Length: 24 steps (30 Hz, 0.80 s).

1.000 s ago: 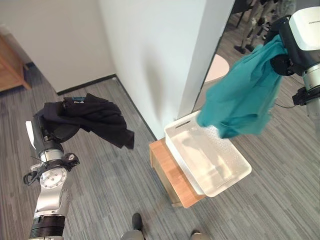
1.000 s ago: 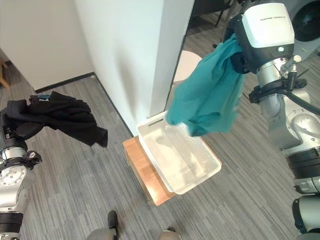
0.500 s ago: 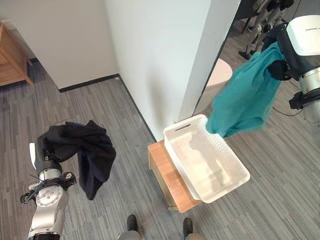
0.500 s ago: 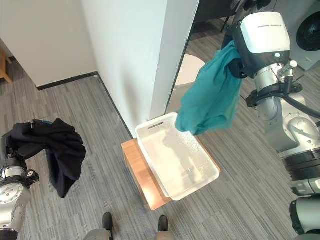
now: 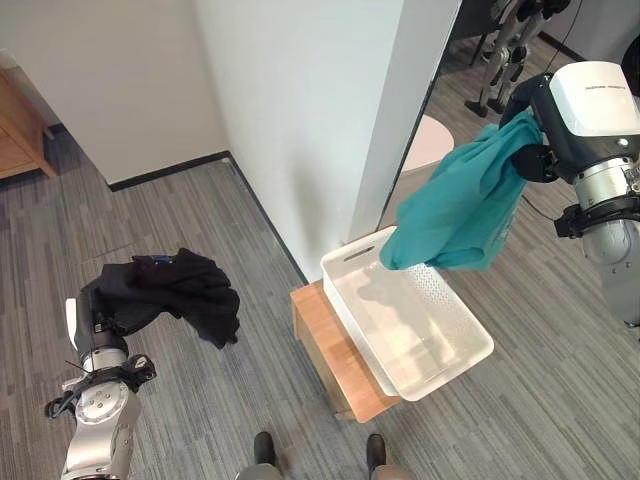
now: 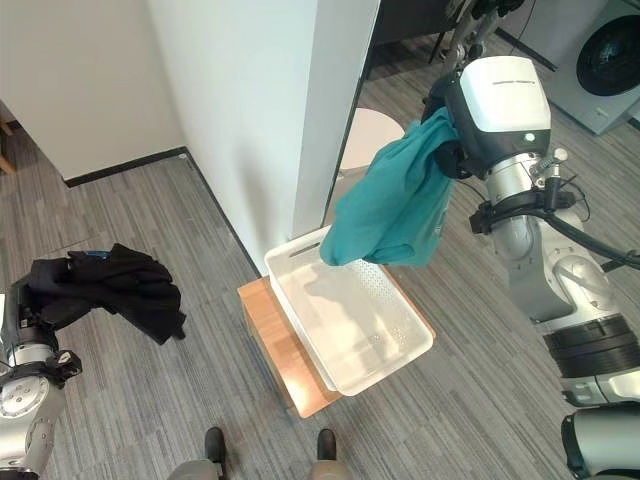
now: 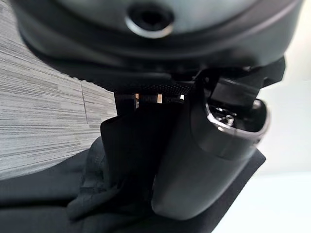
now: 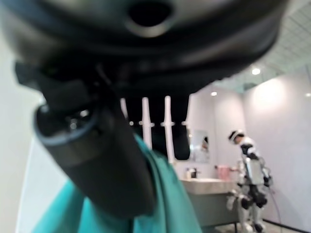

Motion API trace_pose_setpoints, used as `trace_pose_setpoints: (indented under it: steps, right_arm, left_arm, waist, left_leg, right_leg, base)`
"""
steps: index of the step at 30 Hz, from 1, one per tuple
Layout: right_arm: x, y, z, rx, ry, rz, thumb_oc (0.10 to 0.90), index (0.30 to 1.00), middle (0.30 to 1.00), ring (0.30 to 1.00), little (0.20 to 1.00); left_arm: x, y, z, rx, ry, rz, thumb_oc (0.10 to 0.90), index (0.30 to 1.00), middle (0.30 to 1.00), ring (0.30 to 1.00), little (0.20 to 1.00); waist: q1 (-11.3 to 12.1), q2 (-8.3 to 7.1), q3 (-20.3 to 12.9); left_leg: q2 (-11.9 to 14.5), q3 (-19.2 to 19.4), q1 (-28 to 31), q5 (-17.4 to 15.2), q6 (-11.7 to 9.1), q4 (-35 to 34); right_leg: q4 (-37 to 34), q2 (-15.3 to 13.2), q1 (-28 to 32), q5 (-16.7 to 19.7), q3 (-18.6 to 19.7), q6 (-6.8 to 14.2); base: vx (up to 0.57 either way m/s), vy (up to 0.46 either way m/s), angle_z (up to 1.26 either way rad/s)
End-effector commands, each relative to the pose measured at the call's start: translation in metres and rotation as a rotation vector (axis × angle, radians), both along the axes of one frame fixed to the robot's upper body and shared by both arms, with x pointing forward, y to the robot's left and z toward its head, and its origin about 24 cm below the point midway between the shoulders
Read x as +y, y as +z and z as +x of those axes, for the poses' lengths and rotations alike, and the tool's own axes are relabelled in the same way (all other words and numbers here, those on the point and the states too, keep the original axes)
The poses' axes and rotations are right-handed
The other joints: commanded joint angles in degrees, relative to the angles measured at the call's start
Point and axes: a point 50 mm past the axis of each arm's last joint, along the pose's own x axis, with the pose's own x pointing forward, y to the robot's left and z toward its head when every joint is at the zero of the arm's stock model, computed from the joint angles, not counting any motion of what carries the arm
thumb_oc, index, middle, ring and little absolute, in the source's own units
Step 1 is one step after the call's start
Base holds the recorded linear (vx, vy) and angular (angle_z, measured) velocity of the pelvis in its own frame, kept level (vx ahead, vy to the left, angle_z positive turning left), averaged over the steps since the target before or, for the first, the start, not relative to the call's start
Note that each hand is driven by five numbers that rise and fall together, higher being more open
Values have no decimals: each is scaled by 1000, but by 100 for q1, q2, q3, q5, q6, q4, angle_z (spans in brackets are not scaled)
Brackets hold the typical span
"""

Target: Pick up bed clothes into laundry basket.

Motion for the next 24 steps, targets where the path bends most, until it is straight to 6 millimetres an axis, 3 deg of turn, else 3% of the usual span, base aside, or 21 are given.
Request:
trace_pose_setpoints:
  steps: [1, 10, 17, 22, 24]
  right_arm:
    - [10, 55, -8, -242, 35, 35, 400, 300, 300, 300, 300]
    - [22, 68, -13, -294, 94, 37, 400, 300, 300, 300, 300]
    - [31, 103, -15, -387, 94, -14, 400, 300, 300, 300, 300]
    - [32, 111, -13, -396, 89, -19, 400, 300, 300, 300, 300]
    - [45, 114, -19, -434, 132, -29, 400, 300, 300, 300, 300]
  left_arm:
    - [10, 46, -2, -180, -33, 128, 400, 300, 300, 300, 300]
    - [17, 41, -3, -153, -16, 112, 400, 300, 300, 300, 300]
    - [18, 38, -2, -152, -12, 100, 400, 300, 300, 300, 300]
    - [18, 36, -1, -153, -12, 90, 400, 300, 300, 300, 300]
    - [9, 45, 17, -189, -11, 93, 400, 300, 300, 300, 300]
  waist:
    - [7, -203, -874]
    - [-77, -175, -916]
    - [-56, -271, -966]
    - [-50, -288, -981]
    - [-220, -271, -1011]
  left_leg:
    - [171, 167, 203, -928, -217, 0]
    - [188, 218, 241, -932, -219, 0]
    - [204, 226, 243, -926, -229, 0]
    - [214, 233, 246, -923, -230, 0]
    - [206, 292, 263, -946, -233, 0]
  right_leg:
    - [31, -126, -35, -27, -147, -131]
    - [31, -92, -69, -4, -108, -138]
    - [47, -79, -93, 37, -73, -136]
    - [52, -68, -101, 48, -52, -136]
    - [56, -63, -148, 78, 28, -122]
  base:
    - [-15, 7, -5]
    - [-9, 5, -5]
    - [-19, 6, -9]
    - [-2, 2, -1]
    - [9, 21, 0]
